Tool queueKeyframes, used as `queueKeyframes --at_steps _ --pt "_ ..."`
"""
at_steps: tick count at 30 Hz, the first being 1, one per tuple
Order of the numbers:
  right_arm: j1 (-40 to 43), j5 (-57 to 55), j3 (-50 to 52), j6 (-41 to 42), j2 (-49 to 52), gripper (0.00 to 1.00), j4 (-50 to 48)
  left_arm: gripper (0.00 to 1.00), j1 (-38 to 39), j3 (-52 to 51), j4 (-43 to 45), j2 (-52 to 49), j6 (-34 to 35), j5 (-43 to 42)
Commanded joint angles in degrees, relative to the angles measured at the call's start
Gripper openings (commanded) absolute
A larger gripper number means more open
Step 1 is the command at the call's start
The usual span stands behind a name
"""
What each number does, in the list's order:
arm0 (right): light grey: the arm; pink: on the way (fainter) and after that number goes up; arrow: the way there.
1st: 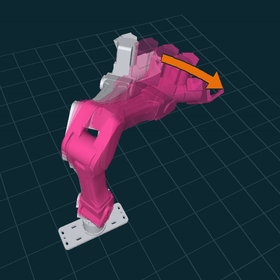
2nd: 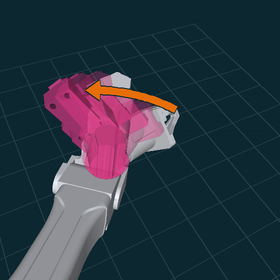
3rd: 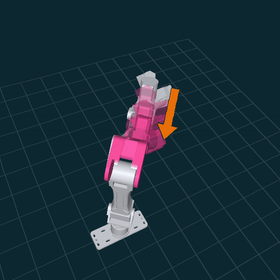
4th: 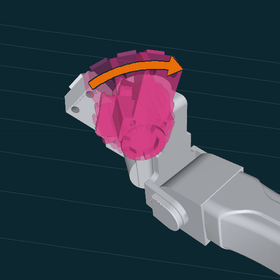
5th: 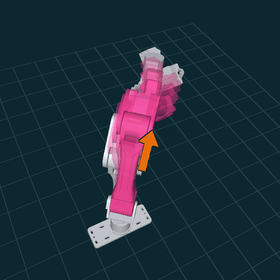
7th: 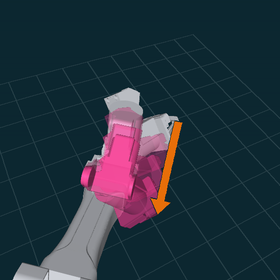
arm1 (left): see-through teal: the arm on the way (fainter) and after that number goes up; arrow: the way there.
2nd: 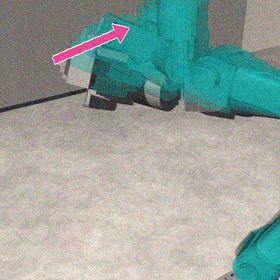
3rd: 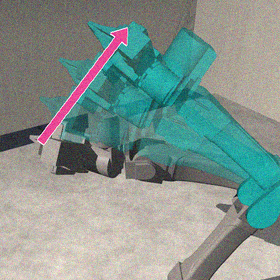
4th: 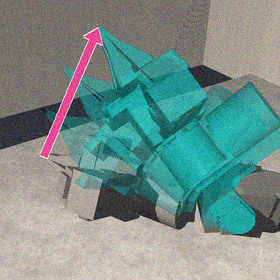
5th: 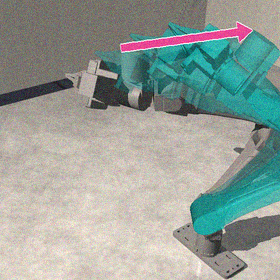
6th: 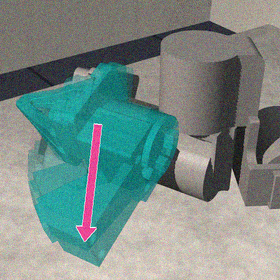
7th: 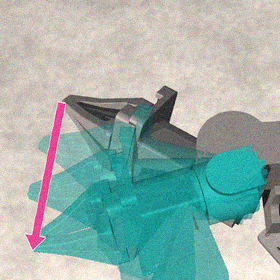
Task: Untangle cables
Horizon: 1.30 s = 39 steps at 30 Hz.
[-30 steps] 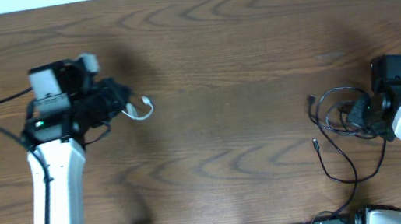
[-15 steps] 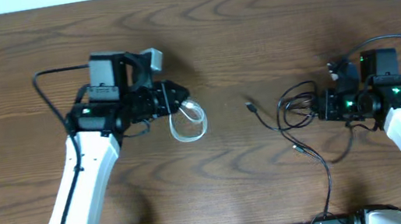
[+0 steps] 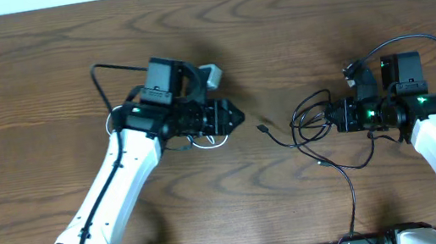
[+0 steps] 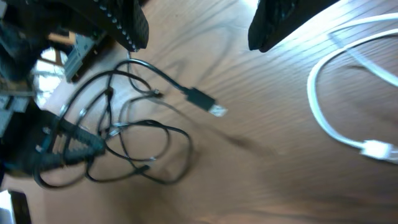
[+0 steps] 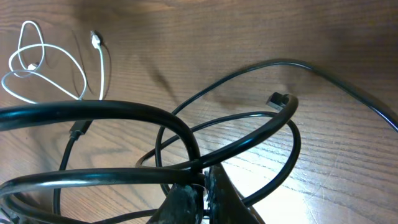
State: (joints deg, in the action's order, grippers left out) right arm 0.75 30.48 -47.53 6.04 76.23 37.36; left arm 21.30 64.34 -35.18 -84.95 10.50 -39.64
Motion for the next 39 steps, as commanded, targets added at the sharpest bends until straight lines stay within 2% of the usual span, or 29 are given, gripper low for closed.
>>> queueKeyframes --at_steps 1,9,18,35,36,37,39 --pt "-0.5 1.0 0.0 0.9 0.1 0.01 -0.3 0.57 3.2 0.4 1.8 -0.7 -0.4 -5.1" --pt "-0.5 -0.1 0.0 2.7 0.1 0.01 -0.3 0.57 10.0 0.4 6.8 -0.7 -0.4 -5.3" --pt "-1.5 0.2 0.0 3.2 0.1 0.01 -0.3 0.57 14.9 0.4 10.5 -0.8 -0.4 4.4" --pt "-5.3 3.1 0.0 3.1 0.1 0.01 -0.8 0.57 16.1 0.3 12.3 -5.9 -0.2 5.7" --pt "-5.3 3.1 0.0 3.1 0.1 0.01 -0.8 0.55 16.1 0.3 12.3 -6.4 -0.1 5.7" --pt "-5.3 3.0 0.0 3.1 0.1 0.01 -0.8 0.49 16.1 0.3 12.3 -6.7 -0.1 5.6" --pt "-5.3 2.5 0.0 3.1 0.1 0.01 -0.8 0.19 16.1 0.3 12.4 -6.8 -0.2 5.6"
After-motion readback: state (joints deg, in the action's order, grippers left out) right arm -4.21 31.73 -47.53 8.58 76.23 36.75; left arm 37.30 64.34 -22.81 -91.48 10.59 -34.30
